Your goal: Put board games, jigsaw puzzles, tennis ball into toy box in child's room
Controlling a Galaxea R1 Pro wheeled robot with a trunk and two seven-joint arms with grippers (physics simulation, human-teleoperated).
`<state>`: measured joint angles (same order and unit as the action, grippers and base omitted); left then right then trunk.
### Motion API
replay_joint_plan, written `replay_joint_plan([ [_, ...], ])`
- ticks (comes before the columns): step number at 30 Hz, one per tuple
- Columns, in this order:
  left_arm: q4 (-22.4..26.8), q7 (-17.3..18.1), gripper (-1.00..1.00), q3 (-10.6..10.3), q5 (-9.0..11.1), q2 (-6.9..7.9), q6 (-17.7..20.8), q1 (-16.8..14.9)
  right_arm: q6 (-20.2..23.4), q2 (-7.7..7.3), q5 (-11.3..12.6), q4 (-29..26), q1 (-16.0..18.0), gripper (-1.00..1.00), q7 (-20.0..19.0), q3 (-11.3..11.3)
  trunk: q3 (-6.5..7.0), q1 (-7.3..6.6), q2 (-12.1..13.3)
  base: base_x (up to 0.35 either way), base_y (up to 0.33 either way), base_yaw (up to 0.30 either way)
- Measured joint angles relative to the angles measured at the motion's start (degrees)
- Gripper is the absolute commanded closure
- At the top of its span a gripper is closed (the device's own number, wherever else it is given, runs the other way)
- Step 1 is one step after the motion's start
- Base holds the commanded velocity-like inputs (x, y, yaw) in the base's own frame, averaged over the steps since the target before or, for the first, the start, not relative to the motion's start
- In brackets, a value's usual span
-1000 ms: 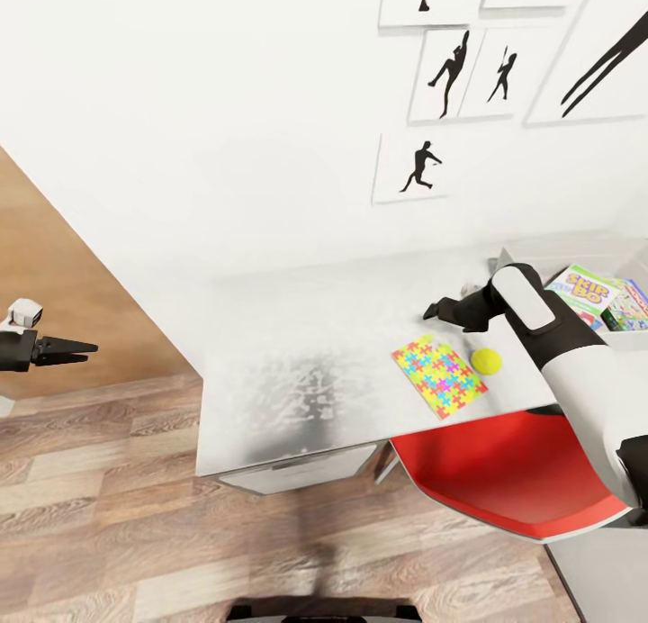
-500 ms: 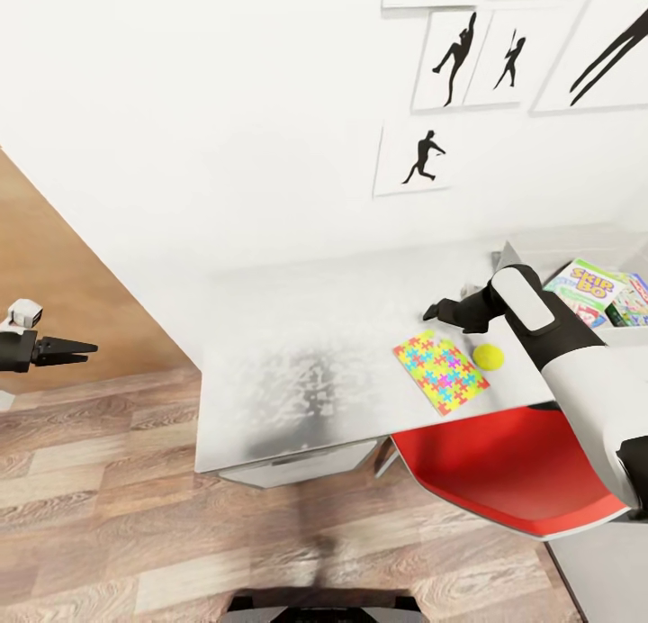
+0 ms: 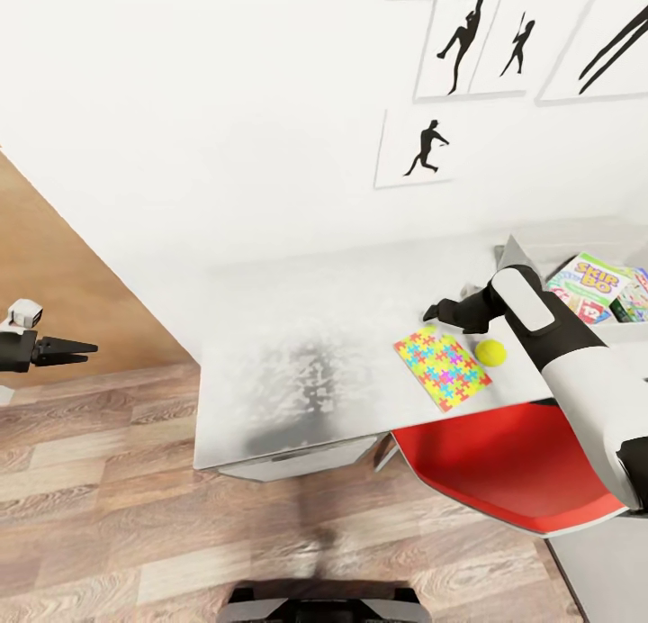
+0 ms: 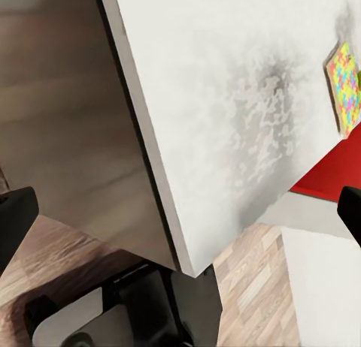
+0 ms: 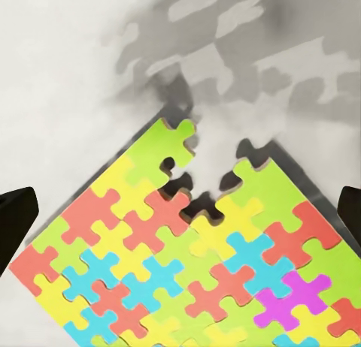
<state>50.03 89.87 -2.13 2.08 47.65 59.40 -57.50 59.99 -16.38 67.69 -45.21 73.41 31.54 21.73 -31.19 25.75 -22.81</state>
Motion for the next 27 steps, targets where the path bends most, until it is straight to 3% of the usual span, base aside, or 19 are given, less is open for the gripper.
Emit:
replay_joint_plan([
  [27, -0.13, -0.01, -1.0, -0.17, 0.0, 0.0, 0.0, 0.0, 0.0, -0.07, 0.0, 0.0, 0.0, -1.0, -0.02, 0.01, -0.87, 0.0, 0.0, 0.0, 0.0, 0.0],
])
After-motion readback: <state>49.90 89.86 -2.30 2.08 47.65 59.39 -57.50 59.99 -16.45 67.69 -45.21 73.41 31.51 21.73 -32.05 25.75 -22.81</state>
